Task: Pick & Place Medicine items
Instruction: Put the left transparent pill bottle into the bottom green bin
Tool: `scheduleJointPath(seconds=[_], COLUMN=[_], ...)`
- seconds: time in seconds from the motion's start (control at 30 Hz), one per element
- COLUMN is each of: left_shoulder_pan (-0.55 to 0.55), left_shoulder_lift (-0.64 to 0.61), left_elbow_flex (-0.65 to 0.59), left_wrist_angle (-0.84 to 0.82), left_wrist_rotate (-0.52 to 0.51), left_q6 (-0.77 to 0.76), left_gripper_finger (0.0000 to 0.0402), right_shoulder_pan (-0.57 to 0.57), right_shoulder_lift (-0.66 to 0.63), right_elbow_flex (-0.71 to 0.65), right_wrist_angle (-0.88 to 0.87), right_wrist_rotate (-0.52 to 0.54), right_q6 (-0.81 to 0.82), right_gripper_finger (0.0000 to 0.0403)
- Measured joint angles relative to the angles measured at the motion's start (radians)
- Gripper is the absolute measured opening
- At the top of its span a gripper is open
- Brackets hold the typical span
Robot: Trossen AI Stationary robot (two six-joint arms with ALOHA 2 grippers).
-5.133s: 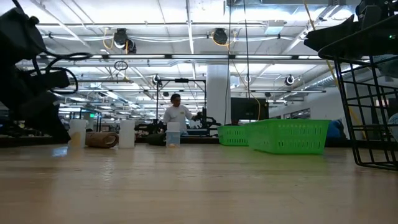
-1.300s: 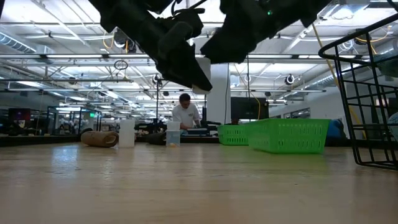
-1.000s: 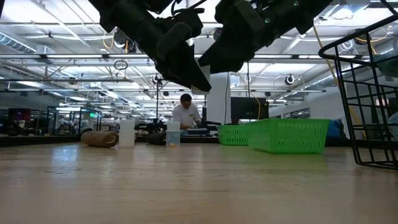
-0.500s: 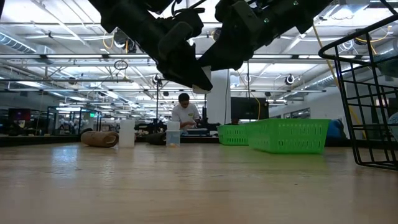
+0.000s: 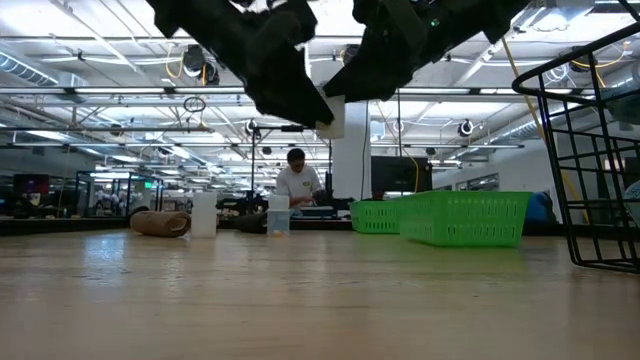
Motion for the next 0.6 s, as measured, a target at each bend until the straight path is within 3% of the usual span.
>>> scheduleJointPath(seconds=[0.17, 0.3, 0.47, 0.6], left_shoulder_pan=[-0.002, -0.001, -0.002, 0.006], left_shoulder_lift=[-0.092, -0.157, -0.196, -0.193], left_elbow_flex=[0.000, 0.000, -0.041, -0.108], left_wrist_angle=[-0.056, -0.086, -0.062, 0.008], left_wrist_rotate=[0.009, 0.006, 0.005, 0.003], left_q6=[0.014, 0.039, 0.060, 0.048], left_gripper_finger=[0.0203, 0.0200, 0.0200, 0.0204], right_shoulder_pan=[-0.004, -0.003, -0.004, -0.010], right_shoulder_lift=[-0.063, -0.124, -0.203, -0.257], right_elbow_flex=[-0.001, -0.010, -0.132, -0.253], right_wrist_angle=[-0.080, -0.185, -0.191, -0.196], right_wrist_rotate=[0.038, 0.153, 0.265, 0.294], right_q6=[-0.004, 0.026, 0.134, 0.243], right_gripper_finger=[0.0121, 0.0121, 0.0121, 0.0121])
